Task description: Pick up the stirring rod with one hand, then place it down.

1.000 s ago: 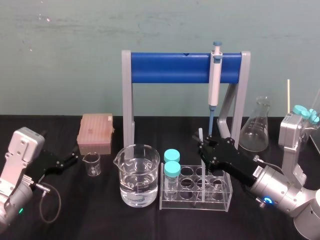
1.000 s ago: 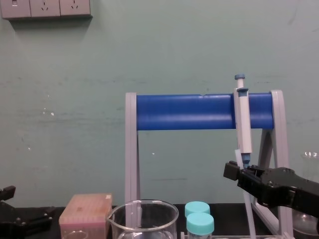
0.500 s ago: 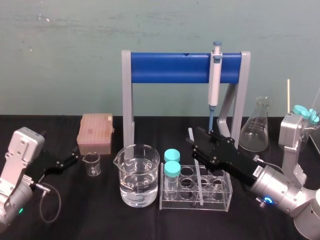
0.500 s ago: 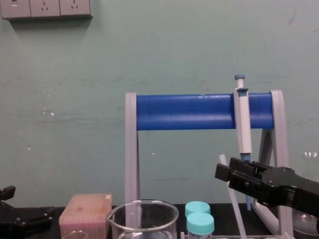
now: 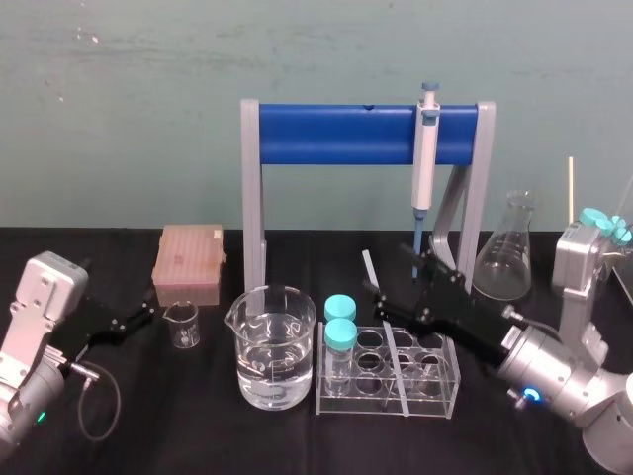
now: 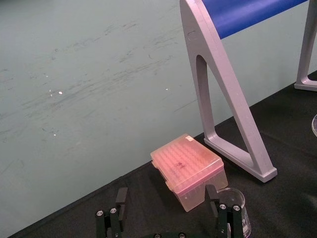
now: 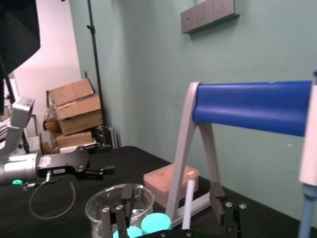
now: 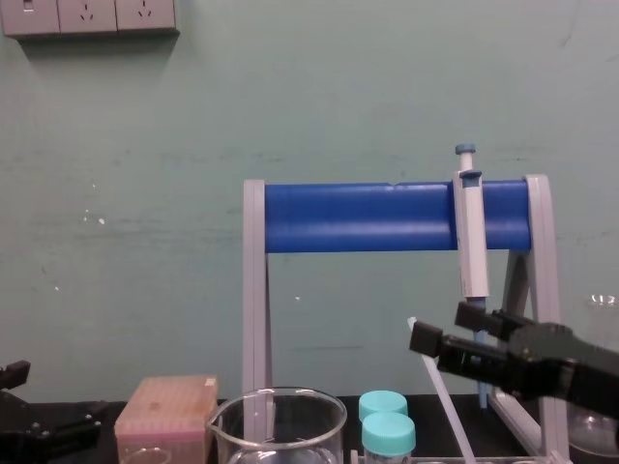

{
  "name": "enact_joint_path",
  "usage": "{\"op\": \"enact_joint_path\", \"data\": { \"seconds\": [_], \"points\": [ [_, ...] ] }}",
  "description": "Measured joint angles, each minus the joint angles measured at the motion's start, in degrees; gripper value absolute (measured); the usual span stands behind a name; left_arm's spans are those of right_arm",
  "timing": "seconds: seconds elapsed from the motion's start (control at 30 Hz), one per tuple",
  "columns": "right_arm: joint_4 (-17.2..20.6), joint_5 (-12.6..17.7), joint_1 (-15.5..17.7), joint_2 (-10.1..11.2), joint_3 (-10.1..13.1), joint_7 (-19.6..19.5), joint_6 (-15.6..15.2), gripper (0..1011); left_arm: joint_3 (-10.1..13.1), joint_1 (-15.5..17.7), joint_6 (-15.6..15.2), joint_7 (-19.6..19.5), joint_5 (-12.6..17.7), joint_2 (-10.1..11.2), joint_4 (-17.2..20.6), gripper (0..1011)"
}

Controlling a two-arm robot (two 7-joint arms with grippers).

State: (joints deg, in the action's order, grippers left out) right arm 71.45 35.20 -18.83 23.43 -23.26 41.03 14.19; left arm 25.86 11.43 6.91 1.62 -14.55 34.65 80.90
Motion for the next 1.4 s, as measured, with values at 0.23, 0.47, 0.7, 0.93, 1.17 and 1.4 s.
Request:
{"op": "enact_joint_path", "data": {
  "seconds": [0.23,0.47,0.7,0.93,1.17,1.4],
  "points": [
    [3.05,-1.89,0.68,0.89,2.70,-5.77,-0.67,1003,0.00,0.00,0.00,0.00,0.00,0.00,0.00,1000],
    [8.79,-9.99,5.59,2.39,9.15,-26.47,-6.19,1003,0.00,0.00,0.00,0.00,0.00,0.00,0.00,1000],
    [8.45,-11.95,8.27,1.26,12.14,-35.75,-14.48,1003,0.00,0.00,0.00,0.00,0.00,0.00,0.00,1000],
    [6.51,-11.03,8.27,-0.09,12.75,-35.56,-18.55,1003,0.00,0.00,0.00,0.00,0.00,0.00,0.00,1000],
    [6.59,-11.03,8.29,-0.02,12.78,-35.59,-18.41,1003,0.00,0.00,0.00,0.00,0.00,0.00,0.00,1000],
    [6.70,-11.03,8.33,0.02,12.78,-35.60,-18.19,1003,0.00,0.00,0.00,0.00,0.00,0.00,0.00,1000]
  ]
}}
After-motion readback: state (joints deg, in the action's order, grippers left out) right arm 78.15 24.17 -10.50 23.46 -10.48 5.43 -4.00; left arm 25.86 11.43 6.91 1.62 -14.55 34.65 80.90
